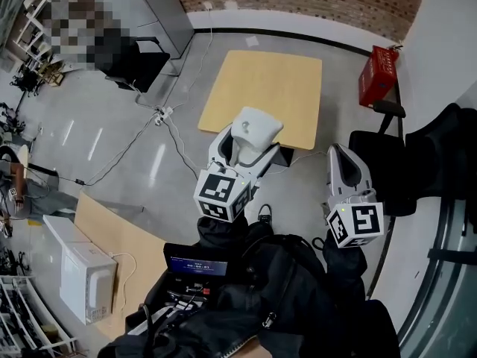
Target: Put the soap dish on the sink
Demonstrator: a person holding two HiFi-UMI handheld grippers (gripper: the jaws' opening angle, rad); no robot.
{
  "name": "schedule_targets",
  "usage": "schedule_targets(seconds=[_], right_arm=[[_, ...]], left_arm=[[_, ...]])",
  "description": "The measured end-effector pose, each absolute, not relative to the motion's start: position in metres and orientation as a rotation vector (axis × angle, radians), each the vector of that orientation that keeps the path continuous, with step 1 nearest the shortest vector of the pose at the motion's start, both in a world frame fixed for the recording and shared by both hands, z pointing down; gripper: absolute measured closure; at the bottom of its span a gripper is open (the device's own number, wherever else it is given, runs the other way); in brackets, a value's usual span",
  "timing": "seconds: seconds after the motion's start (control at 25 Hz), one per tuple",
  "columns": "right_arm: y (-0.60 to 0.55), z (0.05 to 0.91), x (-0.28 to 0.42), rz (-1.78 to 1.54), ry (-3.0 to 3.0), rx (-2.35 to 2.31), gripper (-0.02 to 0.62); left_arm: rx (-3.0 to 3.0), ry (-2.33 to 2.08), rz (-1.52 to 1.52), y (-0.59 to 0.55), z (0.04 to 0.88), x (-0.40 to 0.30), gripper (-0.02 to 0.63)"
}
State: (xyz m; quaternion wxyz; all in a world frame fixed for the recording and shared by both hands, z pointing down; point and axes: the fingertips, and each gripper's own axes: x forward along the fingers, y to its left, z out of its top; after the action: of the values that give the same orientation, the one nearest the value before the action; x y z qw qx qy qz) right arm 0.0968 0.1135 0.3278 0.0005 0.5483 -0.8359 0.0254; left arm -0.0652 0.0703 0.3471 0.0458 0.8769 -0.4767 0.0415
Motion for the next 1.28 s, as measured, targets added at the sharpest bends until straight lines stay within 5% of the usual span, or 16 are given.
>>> schedule_targets(seconds=[1.28], right_arm=[[-0.037,0.345,0.039,0.124,-2.499,1.745,0.591]], left_arm=[[2.657,-1.278,0.157,-0.085,0.385,-0.104,0.149]])
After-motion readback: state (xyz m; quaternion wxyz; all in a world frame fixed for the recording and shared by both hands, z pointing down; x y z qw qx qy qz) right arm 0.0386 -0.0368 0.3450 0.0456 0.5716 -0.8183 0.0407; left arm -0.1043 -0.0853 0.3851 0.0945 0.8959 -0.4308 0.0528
